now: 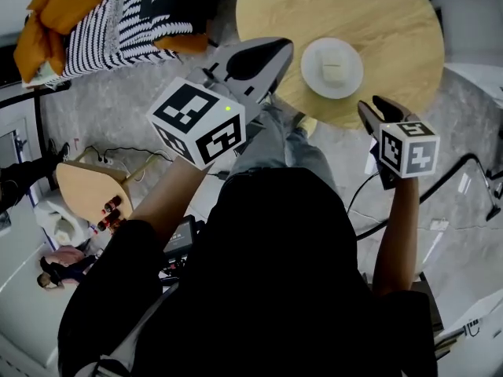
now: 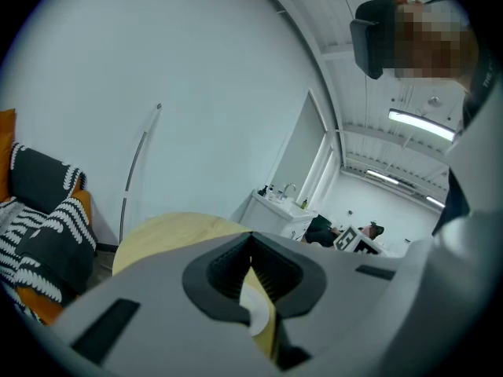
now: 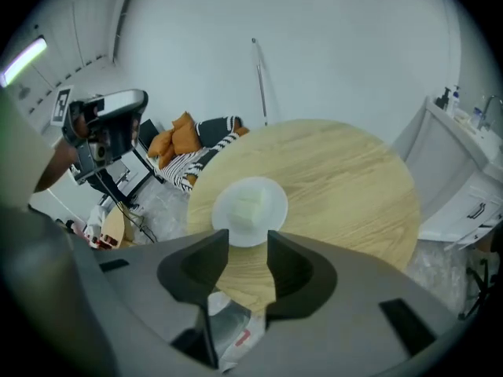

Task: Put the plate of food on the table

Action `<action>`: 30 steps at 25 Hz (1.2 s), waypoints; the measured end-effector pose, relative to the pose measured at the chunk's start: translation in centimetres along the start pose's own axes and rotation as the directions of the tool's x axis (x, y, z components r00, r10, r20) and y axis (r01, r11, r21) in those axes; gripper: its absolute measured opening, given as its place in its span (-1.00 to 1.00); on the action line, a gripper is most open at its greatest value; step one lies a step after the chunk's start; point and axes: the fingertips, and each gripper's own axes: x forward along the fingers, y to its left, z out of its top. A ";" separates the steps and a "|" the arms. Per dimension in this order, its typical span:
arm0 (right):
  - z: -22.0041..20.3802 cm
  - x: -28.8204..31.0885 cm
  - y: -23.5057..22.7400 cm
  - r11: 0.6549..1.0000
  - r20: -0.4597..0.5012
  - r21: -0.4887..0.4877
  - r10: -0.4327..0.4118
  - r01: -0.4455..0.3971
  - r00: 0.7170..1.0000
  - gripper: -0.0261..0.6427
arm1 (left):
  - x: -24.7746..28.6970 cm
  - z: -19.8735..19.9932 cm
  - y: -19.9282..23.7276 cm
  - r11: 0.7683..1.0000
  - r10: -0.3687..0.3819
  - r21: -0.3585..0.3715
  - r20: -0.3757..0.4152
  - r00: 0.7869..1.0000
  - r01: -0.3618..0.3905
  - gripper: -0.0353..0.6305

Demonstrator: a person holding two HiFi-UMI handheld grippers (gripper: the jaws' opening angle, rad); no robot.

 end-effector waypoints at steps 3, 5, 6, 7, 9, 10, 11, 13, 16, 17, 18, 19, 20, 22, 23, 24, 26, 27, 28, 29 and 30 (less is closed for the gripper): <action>2.6 -2.7 1.0 1.000 0.104 -0.023 -0.006 0.008 0.995 -0.44 | -0.3 1.1 -0.6 1.000 0.000 0.015 0.018 1.000 0.000 -0.88; 4.3 -4.9 1.6 0.999 0.172 -0.037 -0.005 0.012 0.985 -0.44 | -0.4 2.1 -1.3 1.000 -0.004 0.025 0.030 1.000 0.003 -0.88; 5.3 -6.0 1.9 0.999 0.210 -0.045 -0.003 0.013 0.978 -0.44 | -0.4 2.8 -1.7 0.999 -0.008 0.035 0.042 0.999 0.007 -0.88; 6.3 -7.1 2.2 0.998 0.250 -0.054 0.000 0.014 0.968 -0.44 | -0.4 3.5 -2.1 0.999 -0.014 0.047 0.056 0.998 0.011 -0.88; 8.3 -9.3 2.8 0.997 0.330 -0.070 0.008 0.016 0.944 -0.46 | -0.4 5.0 -2.9 0.997 -0.023 0.073 0.084 0.996 0.017 -0.88; 9.1 -10.2 3.1 0.997 0.366 -0.078 0.011 0.019 0.930 -0.48 | -0.5 5.6 -3.3 0.996 -0.027 0.087 0.096 0.995 0.018 -0.88; 9.9 -11.1 3.3 0.996 0.399 -0.084 0.012 0.023 0.917 -0.49 | -0.6 6.2 -3.7 0.995 -0.029 0.100 0.108 0.994 0.018 -0.88; 11.3 -12.7 3.6 0.995 0.459 -0.089 0.006 0.040 0.889 -0.50 | -0.8 7.4 -4.3 0.992 -0.034 0.126 0.128 0.991 0.018 -0.88; 12.6 -15.1 3.9 0.994 0.540 -0.079 -0.016 0.070 0.842 -0.76 | -1.4 8.7 -5.3 0.989 -0.041 0.149 0.156 0.987 0.018 -0.88; 12.9 -15.8 4.0 0.995 0.562 -0.074 -0.018 0.072 0.827 -0.89 | -1.6 8.9 -5.5 0.988 -0.043 0.153 0.162 0.986 0.018 -0.88; 13.0 -16.4 4.1 0.995 0.578 -0.071 -0.014 0.068 0.816 -0.89 | -1.8 9.1 -5.8 0.987 -0.044 0.157 0.168 0.985 0.017 -0.88; 13.1 -16.8 4.1 0.996 0.590 -0.069 -0.007 0.060 0.807 -0.89 | -1.9 9.2 -5.9 0.987 -0.045 0.162 0.173 0.984 0.016 -0.88; 13.2 -17.1 4.1 0.997 0.598 -0.065 -0.003 0.052 0.801 -0.90 | -1.9 9.4 -6.1 0.986 -0.046 0.167 0.178 0.983 0.016 -0.88; 12.9 -17.4 3.8 0.998 0.608 -0.047 -0.004 0.041 0.794 -0.89 | -2.1 9.5 -6.5 0.985 -0.049 0.174 0.185 0.982 0.017 -0.88; 12.6 -17.5 3.7 0.999 0.612 -0.035 -0.007 0.036 0.791 -0.90 | -2.2 9.5 -6.7 0.984 -0.051 0.176 0.187 0.981 0.017 -0.88; 12.4 -17.6 3.6 0.999 0.616 -0.022 -0.010 0.031 0.788 -0.90 | -2.3 9.5 -6.8 0.984 -0.052 0.177 0.188 0.981 0.018 -0.88; 12.0 -17.7 3.3 1.000 0.620 0.003 -0.020 0.023 0.785 -0.90 | -2.4 9.5 -7.0 0.984 -0.052 0.179 0.192 0.980 0.017 -0.88; 11.9 -17.7 3.1 1.000 0.620 0.016 -0.025 0.020 0.784 -0.90 | -2.4 9.6 -7.0 0.984 -0.052 0.180 0.195 0.980 0.017 -0.88; 11.8 -17.7 2.9 0.999 0.621 0.028 -0.029 0.014 0.784 -0.90 | -2.4 9.6 -7.0 0.984 -0.053 0.180 0.197 0.979 0.017 -0.88; 11.6 -17.7 2.7 0.999 0.622 0.039 -0.030 0.007 0.783 -0.90 | -2.4 9.6 -7.1 0.983 -0.053 0.181 0.199 0.978 0.017 -0.88; 11.5 -17.8 2.6 0.999 0.623 0.046 -0.030 0.001 0.781 -0.90 | -2.4 9.7 -7.2 0.983 -0.054 0.181 0.202 0.978 0.016 -0.88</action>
